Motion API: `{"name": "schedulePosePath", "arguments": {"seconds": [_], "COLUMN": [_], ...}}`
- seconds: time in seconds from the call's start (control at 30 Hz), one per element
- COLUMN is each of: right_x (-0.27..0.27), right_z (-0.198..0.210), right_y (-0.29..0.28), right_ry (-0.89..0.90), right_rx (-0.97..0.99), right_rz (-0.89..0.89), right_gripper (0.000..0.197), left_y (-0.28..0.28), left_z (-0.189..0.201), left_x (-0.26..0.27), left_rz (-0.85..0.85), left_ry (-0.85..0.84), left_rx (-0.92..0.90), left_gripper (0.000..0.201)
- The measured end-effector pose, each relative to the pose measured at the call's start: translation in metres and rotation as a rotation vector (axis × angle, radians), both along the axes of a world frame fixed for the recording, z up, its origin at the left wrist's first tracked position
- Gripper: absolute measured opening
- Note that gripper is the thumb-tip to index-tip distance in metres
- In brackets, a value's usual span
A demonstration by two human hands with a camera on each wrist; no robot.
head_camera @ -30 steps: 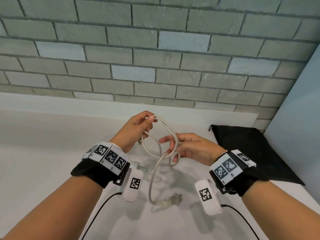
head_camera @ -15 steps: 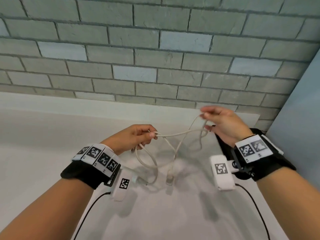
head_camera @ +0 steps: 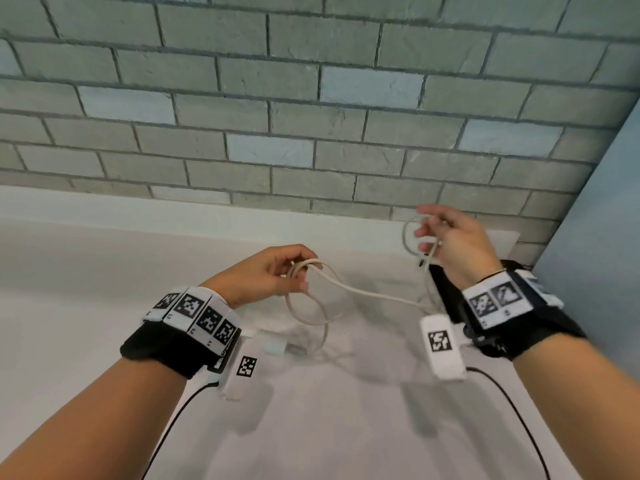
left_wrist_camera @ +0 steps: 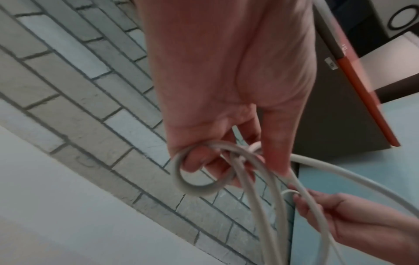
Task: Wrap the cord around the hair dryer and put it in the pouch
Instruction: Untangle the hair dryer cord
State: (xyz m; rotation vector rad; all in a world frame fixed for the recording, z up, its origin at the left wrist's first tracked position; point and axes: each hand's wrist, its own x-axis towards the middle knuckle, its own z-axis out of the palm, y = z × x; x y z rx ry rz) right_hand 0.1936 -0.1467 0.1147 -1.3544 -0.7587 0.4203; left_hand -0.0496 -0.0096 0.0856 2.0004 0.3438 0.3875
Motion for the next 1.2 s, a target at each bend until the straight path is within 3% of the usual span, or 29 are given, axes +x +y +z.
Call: {"name": "schedulePosePath", "arguments": {"seconds": [0.13, 0.23, 0.4, 0.5, 0.57, 0.67, 0.77, 0.83, 0.9, 0.97, 1.07, 1.13, 1.2], "right_x": [-0.027, -0.051, -0.075, -0.075, -0.075, -0.075, -0.074, -0.077, -0.083, -0.089, -0.088, -0.078, -0.066], "right_z": [-0.009, -0.007, -0.013, -0.018, -0.019, -0.02, -0.022, -0.024, -0.026, -0.027, -0.024, -0.023, -0.029], "right_y": [0.004, 0.002, 0.007, 0.006, 0.004, 0.004, 0.005, 0.004, 0.004, 0.005, 0.004, 0.0, -0.006], "right_ry": [-0.266, -0.623, -0.638, -0.641, -0.639, -0.699, -0.779, -0.829, -0.865, -0.859, -0.77, -0.677, -0.623], "right_rx": [-0.256, -0.381, -0.422, -0.454, -0.452, -0.354, -0.231, -0.179, -0.135, -0.103, -0.105, -0.183, -0.285], "right_rz": [0.185, 0.272, 0.565, 0.597, 0.583, 0.334, 0.141, 0.14, 0.189, 0.234, 0.225, 0.303, 0.434], "right_gripper": [0.027, 0.024, 0.034, 0.018, 0.011, 0.01, 0.005, 0.002, 0.001, 0.008, 0.009, 0.003, 0.011], "left_y": [-0.004, -0.007, -0.014, -0.009, -0.004, -0.001, -0.008, -0.015, -0.02, -0.024, -0.02, -0.009, 0.005], "left_z": [0.01, 0.017, 0.028, 0.029, 0.027, 0.023, 0.019, 0.016, 0.014, 0.014, 0.014, 0.016, 0.021], "left_x": [0.007, 0.011, 0.014, 0.011, 0.007, -0.001, -0.003, 0.003, 0.012, 0.019, 0.025, 0.023, 0.017], "left_rz": [0.066, 0.106, 0.146, 0.226, 0.279, 0.25, 0.177, 0.217, 0.247, 0.193, 0.278, 0.46, 0.55], "left_ry": [-0.01, -0.091, -0.256, -0.366, -0.365, -0.217, 0.018, 0.034, -0.022, -0.008, -0.119, -0.28, -0.44], "left_rx": [0.242, 0.213, 0.11, 0.055, 0.154, 0.328, 0.159, 0.116, 0.149, 0.199, 0.053, -0.221, -0.566], "left_gripper": [0.045, 0.045, 0.044, 0.037, 0.028, 0.014, 0.047, 0.045, 0.03, 0.021, 0.02, 0.025, 0.028]}}
